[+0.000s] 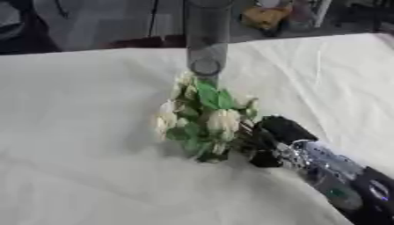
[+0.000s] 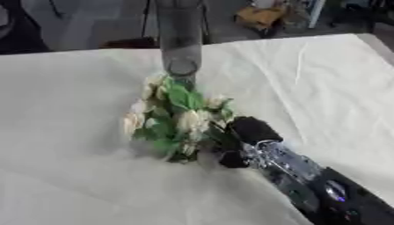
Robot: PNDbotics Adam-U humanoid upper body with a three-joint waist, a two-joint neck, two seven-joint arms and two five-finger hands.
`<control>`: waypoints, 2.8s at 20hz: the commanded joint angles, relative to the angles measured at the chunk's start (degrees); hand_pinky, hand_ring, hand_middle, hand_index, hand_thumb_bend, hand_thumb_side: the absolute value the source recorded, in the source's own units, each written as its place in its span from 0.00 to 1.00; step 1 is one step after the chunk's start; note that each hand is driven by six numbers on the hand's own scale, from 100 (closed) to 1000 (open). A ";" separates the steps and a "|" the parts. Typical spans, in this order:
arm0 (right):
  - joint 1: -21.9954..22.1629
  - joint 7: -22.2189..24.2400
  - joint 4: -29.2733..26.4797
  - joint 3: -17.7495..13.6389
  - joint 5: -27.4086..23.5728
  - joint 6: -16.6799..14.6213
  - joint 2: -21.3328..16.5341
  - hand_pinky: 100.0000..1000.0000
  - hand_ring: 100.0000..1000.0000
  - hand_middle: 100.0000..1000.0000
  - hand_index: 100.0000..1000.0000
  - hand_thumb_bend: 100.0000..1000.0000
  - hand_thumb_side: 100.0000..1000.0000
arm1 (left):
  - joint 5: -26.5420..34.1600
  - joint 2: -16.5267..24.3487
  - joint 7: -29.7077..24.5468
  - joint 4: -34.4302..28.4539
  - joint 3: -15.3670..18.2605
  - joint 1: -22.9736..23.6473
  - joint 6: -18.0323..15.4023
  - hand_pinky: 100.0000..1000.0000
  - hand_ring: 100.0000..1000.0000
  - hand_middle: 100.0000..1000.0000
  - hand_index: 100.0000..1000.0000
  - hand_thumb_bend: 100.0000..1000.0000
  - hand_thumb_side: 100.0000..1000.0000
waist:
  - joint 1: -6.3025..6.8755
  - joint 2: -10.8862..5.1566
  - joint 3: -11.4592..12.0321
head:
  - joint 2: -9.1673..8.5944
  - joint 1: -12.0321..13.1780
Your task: Arrange flowers into the vase.
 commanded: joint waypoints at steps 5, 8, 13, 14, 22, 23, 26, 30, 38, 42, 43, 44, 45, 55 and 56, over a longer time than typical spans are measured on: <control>-1.15 -1.53 -1.15 -1.20 -1.56 0.15 -2.32 0.00 0.00 0.00 0.02 0.00 0.44 | -0.07 1.37 -0.25 -1.11 0.46 -0.65 0.00 0.78 0.90 0.93 0.97 0.00 1.00 | -0.03 -0.96 0.13 | -0.53 0.07; -1.47 -2.83 -1.84 -1.72 -1.18 0.17 -2.82 0.00 0.00 0.00 0.00 0.09 0.49 | -0.07 1.40 -0.23 -1.11 0.46 -0.63 -0.03 0.78 0.90 0.93 0.97 0.00 1.00 | -0.07 -1.06 0.06 | -0.49 0.17; -2.11 -4.61 -3.13 -2.65 -0.07 0.18 -3.92 0.00 0.00 0.00 0.00 0.21 0.54 | -0.12 1.45 -0.19 -1.11 0.47 -0.60 -0.05 0.78 0.90 0.93 0.97 0.00 1.00 | -0.15 -1.13 0.05 | -0.60 0.39; -2.24 -4.74 -3.31 -2.75 0.01 0.17 -4.14 0.00 0.00 0.00 0.00 0.22 0.55 | -0.14 1.45 -0.20 -1.11 0.47 -0.59 -0.05 0.78 0.90 0.93 0.97 0.00 1.00 | -0.16 -1.14 0.06 | -0.60 0.42; -3.01 -7.64 -6.72 -5.21 -1.79 1.80 -5.38 0.00 0.00 0.00 0.00 0.20 0.56 | -0.27 1.50 -0.20 -1.11 0.51 -0.58 -0.03 0.78 0.90 0.93 0.97 0.00 1.00 | -0.18 -1.12 -0.05 | -0.88 0.59; -3.24 -8.22 -7.56 -5.77 -2.59 2.31 -5.52 0.00 0.00 0.00 0.00 0.13 0.62 | -0.28 1.50 -0.20 -1.11 0.51 -0.57 -0.02 0.78 0.90 0.93 0.97 0.00 1.00 | -0.18 -1.14 -0.08 | -0.88 0.61; -4.47 -9.95 -11.34 -8.20 -7.06 4.42 -6.26 0.00 0.00 0.00 0.00 0.20 0.53 | -0.30 1.56 -0.20 -1.11 0.51 -0.53 -0.04 0.78 0.90 0.93 0.97 0.00 1.00 | -0.17 -1.25 -0.19 | -0.96 0.69; -6.57 -11.81 -16.19 -11.03 -15.79 7.43 -7.67 0.00 0.00 0.00 0.00 0.21 0.50 | -0.31 1.58 -0.28 -1.11 0.44 -0.59 -0.18 0.78 0.90 0.93 0.97 0.00 1.00 | -0.16 -1.42 -0.20 | -1.52 0.66; -13.39 -20.03 -17.17 -15.41 -31.96 7.78 -8.62 0.00 0.00 0.00 0.00 0.23 0.47 | -0.30 1.32 -0.24 -1.11 0.39 -0.63 -0.35 0.78 0.90 0.93 0.97 0.00 1.00 | -0.15 -1.31 -0.06 | -4.15 -0.07; -17.42 -24.95 -17.17 -16.83 -36.86 6.70 -8.58 0.00 0.00 0.00 0.00 0.22 0.47 | -0.20 1.21 -0.31 -1.11 0.28 -0.68 -0.38 0.78 0.90 0.93 0.97 0.00 1.00 | -0.17 -1.29 0.13 | -4.62 -0.47; -18.50 -26.16 -17.17 -17.17 -38.12 6.41 -8.47 0.00 0.00 0.00 0.00 0.21 0.47 | -0.19 1.19 -0.35 -1.11 0.24 -0.72 -0.39 0.78 0.90 0.93 0.97 0.00 1.00 | -0.18 -1.30 0.19 | -4.61 -0.60; -19.59 -27.39 -17.17 -17.50 -39.36 6.22 -8.37 0.00 0.00 0.00 0.00 0.20 0.47 | -0.16 1.17 -0.39 -1.11 0.19 -0.78 -0.41 0.78 0.90 0.93 0.97 0.00 1.00 | -0.20 -1.30 0.27 | -4.64 -0.75; -20.43 -28.51 -17.17 -17.72 -40.46 6.09 -8.29 0.00 0.00 0.00 0.00 0.19 0.46 | -0.14 1.14 -0.44 -1.11 0.14 -0.83 -0.42 0.78 0.90 0.93 0.97 0.00 1.00 | -0.22 -1.31 0.33 | -4.66 -0.88; -29.48 -39.60 -10.96 -19.62 -48.76 -0.62 -4.79 0.00 0.00 0.00 0.00 0.09 0.42 | 0.30 0.83 -1.19 -1.11 -0.41 -1.37 -0.51 0.78 0.90 0.93 0.97 0.00 1.00 | -0.12 -1.83 1.46 | -5.67 -2.10; -30.44 -40.61 -9.85 -19.92 -49.14 -1.79 -4.21 0.00 0.00 0.00 0.00 0.09 0.42 | 0.36 0.83 -1.27 -1.11 -0.46 -1.45 -0.52 0.78 0.90 0.93 0.97 0.00 1.00 | 0.03 -1.74 1.65 | -5.79 -2.20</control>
